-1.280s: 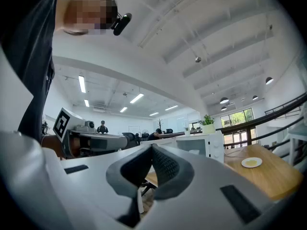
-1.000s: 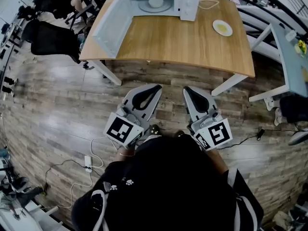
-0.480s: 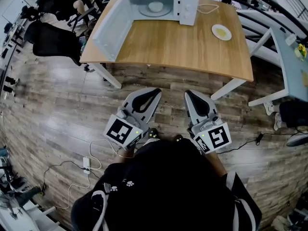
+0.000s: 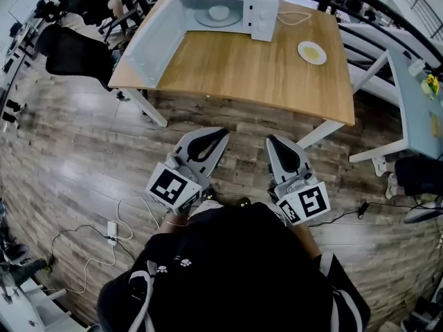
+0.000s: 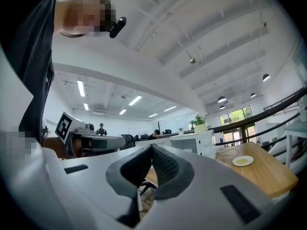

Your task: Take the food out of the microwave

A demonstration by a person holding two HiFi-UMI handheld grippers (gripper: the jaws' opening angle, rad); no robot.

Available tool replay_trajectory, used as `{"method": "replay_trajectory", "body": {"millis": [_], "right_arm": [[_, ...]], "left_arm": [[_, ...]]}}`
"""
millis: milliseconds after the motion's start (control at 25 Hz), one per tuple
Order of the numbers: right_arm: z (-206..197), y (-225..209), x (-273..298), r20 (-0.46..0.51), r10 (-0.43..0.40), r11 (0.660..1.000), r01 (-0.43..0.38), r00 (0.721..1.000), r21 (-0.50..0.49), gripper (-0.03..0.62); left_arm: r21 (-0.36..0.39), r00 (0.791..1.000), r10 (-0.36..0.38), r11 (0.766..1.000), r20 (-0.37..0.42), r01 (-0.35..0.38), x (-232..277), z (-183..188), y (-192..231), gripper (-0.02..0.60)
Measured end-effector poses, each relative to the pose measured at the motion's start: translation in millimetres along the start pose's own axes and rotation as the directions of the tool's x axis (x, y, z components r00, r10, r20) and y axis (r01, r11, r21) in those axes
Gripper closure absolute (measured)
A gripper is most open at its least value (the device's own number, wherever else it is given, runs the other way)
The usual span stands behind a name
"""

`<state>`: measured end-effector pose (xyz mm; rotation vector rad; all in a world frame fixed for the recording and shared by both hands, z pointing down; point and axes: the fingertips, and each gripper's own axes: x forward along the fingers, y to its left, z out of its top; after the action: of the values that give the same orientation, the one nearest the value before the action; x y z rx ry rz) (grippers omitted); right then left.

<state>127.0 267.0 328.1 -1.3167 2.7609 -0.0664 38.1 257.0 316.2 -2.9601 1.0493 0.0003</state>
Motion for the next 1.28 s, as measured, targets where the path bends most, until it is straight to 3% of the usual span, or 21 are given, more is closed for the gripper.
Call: {"method": "replay_trajectory", "body": {"millis": [400,760,1000,1280], "right_arm": [[-8.1,-13.5,-10.4,-0.009,0.060,0.998,-0.060,0.998,0.004,0.571],[-10.3,-13.5,2.1,-0.009,0.074,0.997,-0.073,0.997,0.019,0.512],[-11.3,-31.3,19.2,-0.021,0.046,0.999,-0.045,0.999,0.008,0.503],[-9.4,-59.0,69.6,-0.034,0.003,1.000,-0.004,0.999,-0.014,0.491]], "left_arm": [[-0.011,0.998,0.061,0.998,-0.030,-0.061,0.5,-4.6,-16.9,0.561],[-0.012,0.995,0.090,0.996,-0.046,-0.090,-5.2,-6.6,-3.5,0.558],[-0.035,0.997,0.054,0.998,-0.046,-0.056,16.6,-12.2,20.3,0.514],[-0.036,0.999,0.029,0.999,-0.028,-0.030,46.0,-9.1,79.1,0.494]]}}
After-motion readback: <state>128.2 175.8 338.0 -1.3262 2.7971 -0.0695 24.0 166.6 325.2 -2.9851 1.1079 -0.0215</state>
